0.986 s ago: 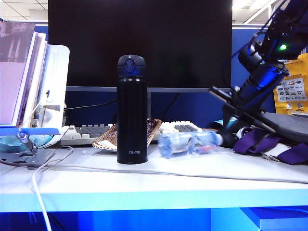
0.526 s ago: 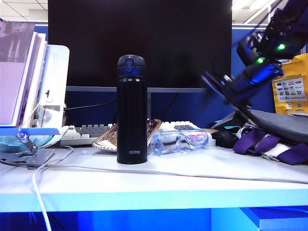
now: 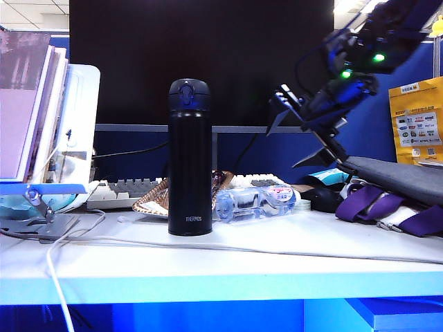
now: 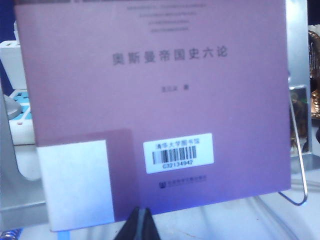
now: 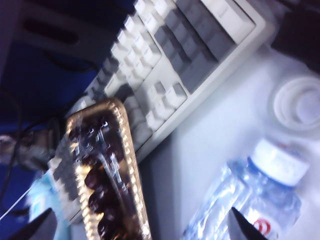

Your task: Pick up the mineral water bottle and place it vertically to the right of the black thermos cup.

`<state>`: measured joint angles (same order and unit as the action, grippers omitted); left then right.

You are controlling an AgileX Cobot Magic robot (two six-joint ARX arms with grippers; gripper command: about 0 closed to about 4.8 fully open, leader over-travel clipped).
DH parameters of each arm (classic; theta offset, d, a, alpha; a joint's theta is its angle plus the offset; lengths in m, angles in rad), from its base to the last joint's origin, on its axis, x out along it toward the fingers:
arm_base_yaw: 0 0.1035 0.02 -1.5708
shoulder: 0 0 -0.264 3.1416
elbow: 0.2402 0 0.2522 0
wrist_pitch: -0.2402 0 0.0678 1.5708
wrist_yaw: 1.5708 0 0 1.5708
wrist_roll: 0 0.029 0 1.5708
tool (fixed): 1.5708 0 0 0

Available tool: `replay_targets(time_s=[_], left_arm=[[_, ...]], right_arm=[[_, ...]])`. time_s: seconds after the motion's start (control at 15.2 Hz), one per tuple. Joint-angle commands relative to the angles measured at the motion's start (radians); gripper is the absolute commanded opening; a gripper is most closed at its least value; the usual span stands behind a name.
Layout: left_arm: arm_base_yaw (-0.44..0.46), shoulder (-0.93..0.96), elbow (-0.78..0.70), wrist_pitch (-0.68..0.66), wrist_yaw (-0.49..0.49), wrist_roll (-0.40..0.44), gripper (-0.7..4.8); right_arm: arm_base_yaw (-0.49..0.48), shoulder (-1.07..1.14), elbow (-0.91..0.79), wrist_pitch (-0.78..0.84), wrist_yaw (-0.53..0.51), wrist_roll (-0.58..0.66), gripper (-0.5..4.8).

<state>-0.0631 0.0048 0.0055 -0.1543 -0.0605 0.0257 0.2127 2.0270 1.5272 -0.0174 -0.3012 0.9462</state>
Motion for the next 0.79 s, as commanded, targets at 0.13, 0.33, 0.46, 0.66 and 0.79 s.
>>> replay_targets(time_s=[0.13, 0.33, 0.46, 0.66, 0.79], left_arm=[[0.002, -0.003, 0.000, -0.013, -0.003, 0.001, -0.05], [0.002, -0.003, 0.000, -0.013, -0.003, 0.001, -0.05], [0.002, -0.003, 0.000, -0.013, -0.003, 0.001, -0.05], [0.002, -0.003, 0.000, -0.013, -0.003, 0.001, -0.05], [0.002, -0.003, 0.000, -0.013, -0.003, 0.001, -0.05]], right_arm=[[0.017, 0.045, 0.103, -0.150, 0.087, 0.008, 4.79], [0.026, 0.051, 0.103, -0.166, 0.127, 0.053, 4.79], [0.028, 0.059, 0.102, -0.171, 0.127, 0.082, 4.79], [0.037, 0.082, 0.102, -0.181, 0.123, 0.094, 4.79], [0.049, 0.102, 0.103, -0.180, 0.124, 0.101, 4.79]])
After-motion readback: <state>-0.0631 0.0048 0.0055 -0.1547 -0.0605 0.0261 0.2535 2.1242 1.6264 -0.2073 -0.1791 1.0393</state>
